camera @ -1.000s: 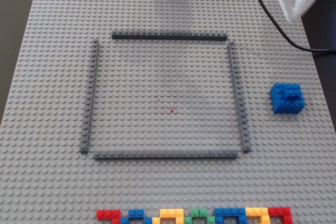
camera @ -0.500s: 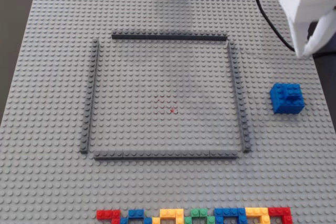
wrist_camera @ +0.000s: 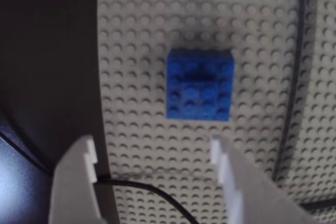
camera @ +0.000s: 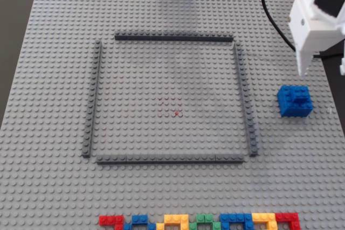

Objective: Grab the cube and place it into the grid

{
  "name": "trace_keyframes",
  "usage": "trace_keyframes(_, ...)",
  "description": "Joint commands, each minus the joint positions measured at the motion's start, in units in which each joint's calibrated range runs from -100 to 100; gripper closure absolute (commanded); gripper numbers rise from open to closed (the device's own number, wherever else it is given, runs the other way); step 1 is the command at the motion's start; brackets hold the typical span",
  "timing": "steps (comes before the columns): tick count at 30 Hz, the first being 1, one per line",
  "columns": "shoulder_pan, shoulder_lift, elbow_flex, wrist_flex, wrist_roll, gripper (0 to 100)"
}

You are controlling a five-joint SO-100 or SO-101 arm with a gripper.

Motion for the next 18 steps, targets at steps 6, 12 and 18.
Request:
trace_keyframes(6,1.55,0.14,-4.39,0.17,0.29,68)
trace_keyframes(12,1.41,2.89,-5.74,-0.27,-0.20,69)
trace_keyframes(18,1.26,4.44,-6.20,-0.95,-0.39,70)
